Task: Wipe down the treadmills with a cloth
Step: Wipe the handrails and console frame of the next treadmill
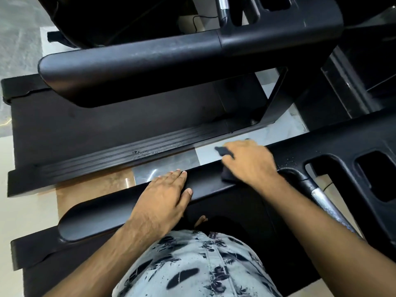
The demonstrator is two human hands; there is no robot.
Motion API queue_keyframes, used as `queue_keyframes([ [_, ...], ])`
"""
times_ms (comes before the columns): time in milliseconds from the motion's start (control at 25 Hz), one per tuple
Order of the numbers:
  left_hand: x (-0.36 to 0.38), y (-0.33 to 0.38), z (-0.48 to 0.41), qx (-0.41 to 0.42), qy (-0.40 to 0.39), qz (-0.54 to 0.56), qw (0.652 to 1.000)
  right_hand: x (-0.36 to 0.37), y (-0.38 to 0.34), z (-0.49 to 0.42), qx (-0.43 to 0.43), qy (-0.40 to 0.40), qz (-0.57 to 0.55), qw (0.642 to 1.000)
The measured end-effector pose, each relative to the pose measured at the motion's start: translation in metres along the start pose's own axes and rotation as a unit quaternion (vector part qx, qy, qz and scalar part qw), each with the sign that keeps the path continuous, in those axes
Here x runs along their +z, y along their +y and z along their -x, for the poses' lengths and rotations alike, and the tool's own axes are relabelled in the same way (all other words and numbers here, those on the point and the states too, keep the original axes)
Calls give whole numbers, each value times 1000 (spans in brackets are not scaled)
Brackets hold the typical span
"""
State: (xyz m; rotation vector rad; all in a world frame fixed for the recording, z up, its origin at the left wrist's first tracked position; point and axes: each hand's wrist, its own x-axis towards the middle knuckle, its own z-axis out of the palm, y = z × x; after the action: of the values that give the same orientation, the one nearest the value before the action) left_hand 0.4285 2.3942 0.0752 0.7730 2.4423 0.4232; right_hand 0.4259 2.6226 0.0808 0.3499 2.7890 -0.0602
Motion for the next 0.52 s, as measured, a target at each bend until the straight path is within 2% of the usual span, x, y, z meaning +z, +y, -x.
queue_keyframes([
  [40,0,1,0,1,-4,2,1000,3,3,-2,35,4,28,999],
  [80,-1,1,-2,4,-6,3,1000,10,-7,5,5,21,33,999],
  [160,-4,4,-9,15,-7,2,1000,19,-33,22,-139,-7,2,990],
  [200,-5,5,-12,20,-6,2,1000,15,-26,13,-160,-47,-15,986],
  [240,-4,5,-14,22,-9,0,1000,6,-9,-5,-106,-63,-47,991],
  [320,-3,6,-15,25,-22,-1,999,-4,2,-23,30,-88,15,996],
  [360,-2,7,-15,26,-21,1,999,3,-1,-19,16,-61,39,997],
  [400,-2,7,-17,26,-15,2,1000,10,-16,-4,-50,-18,33,998],
  [480,-2,11,-24,28,-2,9,1000,9,-26,10,-132,-36,1,991],
  [520,-2,13,-27,29,0,12,1000,3,-7,-7,-111,-50,-30,992],
])
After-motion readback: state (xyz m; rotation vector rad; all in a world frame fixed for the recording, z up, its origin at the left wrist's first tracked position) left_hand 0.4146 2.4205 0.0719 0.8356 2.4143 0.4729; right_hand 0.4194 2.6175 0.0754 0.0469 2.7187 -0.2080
